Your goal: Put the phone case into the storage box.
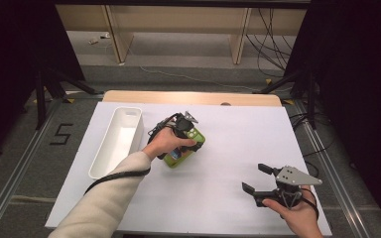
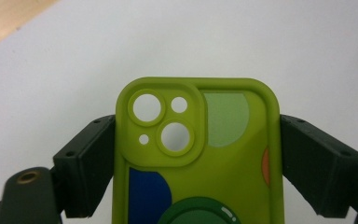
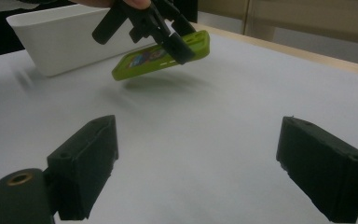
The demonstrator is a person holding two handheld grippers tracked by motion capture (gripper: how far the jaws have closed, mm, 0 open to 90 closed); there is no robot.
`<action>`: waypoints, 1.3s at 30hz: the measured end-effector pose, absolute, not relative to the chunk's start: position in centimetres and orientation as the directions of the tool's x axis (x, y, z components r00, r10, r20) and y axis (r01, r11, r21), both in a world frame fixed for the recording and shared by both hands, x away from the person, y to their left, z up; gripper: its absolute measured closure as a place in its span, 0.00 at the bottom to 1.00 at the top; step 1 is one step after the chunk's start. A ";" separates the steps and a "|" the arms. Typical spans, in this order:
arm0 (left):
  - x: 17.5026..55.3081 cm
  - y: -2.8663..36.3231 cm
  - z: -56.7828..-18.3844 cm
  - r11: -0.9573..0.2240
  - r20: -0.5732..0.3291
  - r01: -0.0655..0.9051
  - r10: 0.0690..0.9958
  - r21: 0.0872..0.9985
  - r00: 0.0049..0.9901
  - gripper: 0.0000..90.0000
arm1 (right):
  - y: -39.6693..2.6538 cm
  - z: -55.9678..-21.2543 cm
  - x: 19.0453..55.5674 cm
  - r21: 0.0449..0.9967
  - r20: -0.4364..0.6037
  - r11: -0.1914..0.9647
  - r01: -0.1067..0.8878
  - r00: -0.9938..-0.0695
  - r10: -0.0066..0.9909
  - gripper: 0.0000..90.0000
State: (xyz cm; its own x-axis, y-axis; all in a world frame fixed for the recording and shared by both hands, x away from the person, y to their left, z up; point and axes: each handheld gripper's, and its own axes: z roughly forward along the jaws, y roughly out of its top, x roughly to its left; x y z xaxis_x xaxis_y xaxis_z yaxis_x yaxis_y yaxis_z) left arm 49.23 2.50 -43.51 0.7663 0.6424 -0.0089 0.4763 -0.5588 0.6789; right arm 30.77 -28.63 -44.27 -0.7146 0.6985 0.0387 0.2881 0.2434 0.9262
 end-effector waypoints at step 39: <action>45.2 5.1 -39.8 -0.278 0.000 0.335 0.769 0.900 0.639 0.18 | -28.6 -44.3 30.8 0.926 0.034 0.243 0.288 -0.708 0.706 0.15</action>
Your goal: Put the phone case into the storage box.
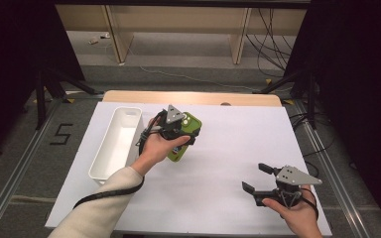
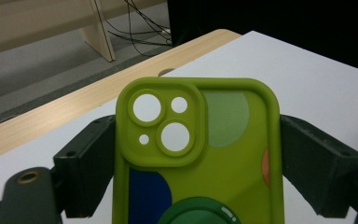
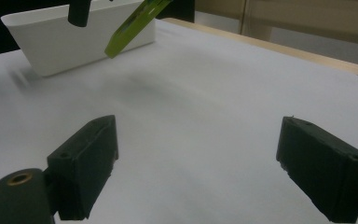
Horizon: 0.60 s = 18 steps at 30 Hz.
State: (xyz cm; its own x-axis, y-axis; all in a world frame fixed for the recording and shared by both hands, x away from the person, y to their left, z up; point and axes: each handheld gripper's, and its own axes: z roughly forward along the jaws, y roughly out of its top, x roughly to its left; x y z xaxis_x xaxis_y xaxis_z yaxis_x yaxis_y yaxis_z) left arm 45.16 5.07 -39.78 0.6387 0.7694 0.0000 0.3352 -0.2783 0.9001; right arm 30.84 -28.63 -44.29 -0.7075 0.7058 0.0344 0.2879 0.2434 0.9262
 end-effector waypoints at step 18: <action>44.4 6.7 -38.4 -0.225 0.000 0.294 0.795 0.929 0.607 0.18 | -28.5 -44.2 30.8 0.928 0.032 0.242 0.283 -0.707 0.706 0.15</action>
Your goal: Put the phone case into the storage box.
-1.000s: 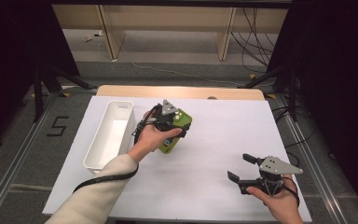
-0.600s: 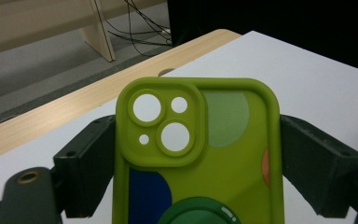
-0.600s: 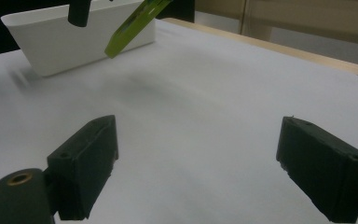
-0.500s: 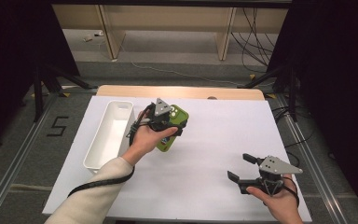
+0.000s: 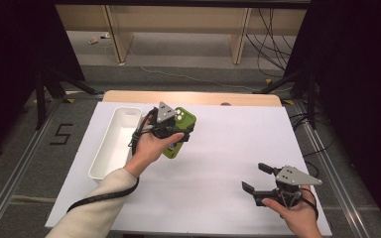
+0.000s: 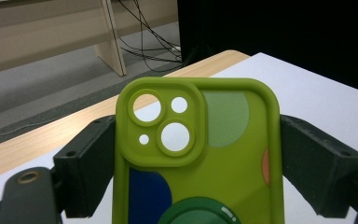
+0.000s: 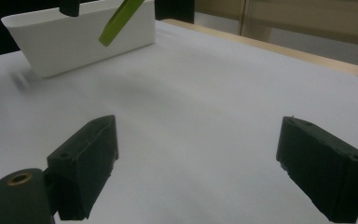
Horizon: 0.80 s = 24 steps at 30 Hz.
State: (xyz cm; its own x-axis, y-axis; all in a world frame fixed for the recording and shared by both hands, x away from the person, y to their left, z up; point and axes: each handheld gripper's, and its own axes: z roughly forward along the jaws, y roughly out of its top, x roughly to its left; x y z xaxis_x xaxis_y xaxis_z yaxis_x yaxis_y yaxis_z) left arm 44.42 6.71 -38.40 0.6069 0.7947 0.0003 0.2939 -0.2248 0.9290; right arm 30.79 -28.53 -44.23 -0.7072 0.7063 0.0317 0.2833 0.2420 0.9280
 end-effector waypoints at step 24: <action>43.9 9.1 -37.1 -0.181 -0.004 0.264 0.819 0.947 0.574 0.18 | -28.6 -44.2 30.8 0.929 0.036 0.236 0.285 -0.704 0.710 0.16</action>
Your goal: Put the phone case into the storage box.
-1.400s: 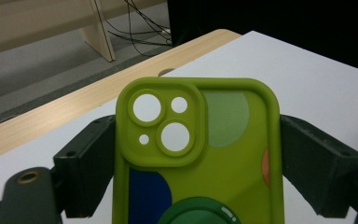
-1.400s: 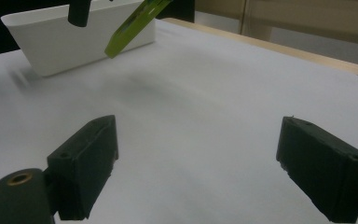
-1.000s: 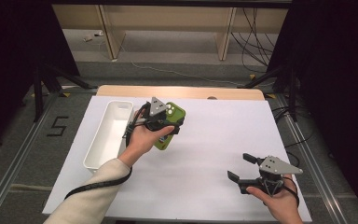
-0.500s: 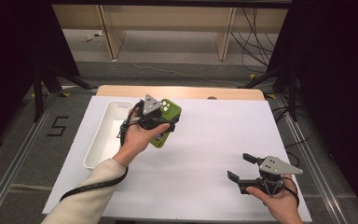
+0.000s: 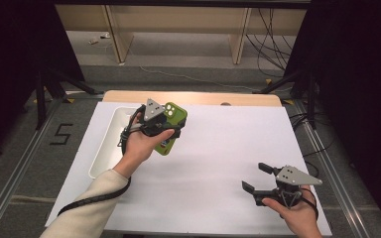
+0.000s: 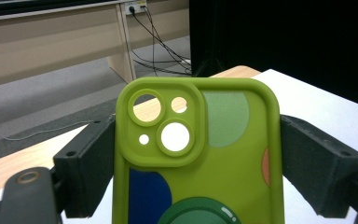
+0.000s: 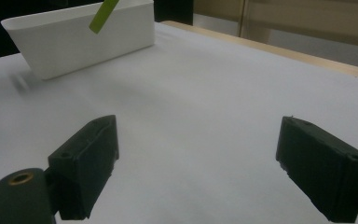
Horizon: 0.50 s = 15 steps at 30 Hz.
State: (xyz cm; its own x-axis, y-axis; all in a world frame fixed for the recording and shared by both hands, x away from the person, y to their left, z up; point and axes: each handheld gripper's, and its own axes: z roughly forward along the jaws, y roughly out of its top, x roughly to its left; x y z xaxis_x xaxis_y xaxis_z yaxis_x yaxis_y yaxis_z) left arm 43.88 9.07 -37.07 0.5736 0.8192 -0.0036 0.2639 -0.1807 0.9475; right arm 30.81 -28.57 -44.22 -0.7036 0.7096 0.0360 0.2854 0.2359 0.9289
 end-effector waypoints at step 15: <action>43.9 10.2 -36.6 -0.159 0.000 0.244 0.839 0.957 0.544 0.18 | -28.6 -44.2 30.8 0.929 0.035 0.236 0.285 -0.703 0.710 0.16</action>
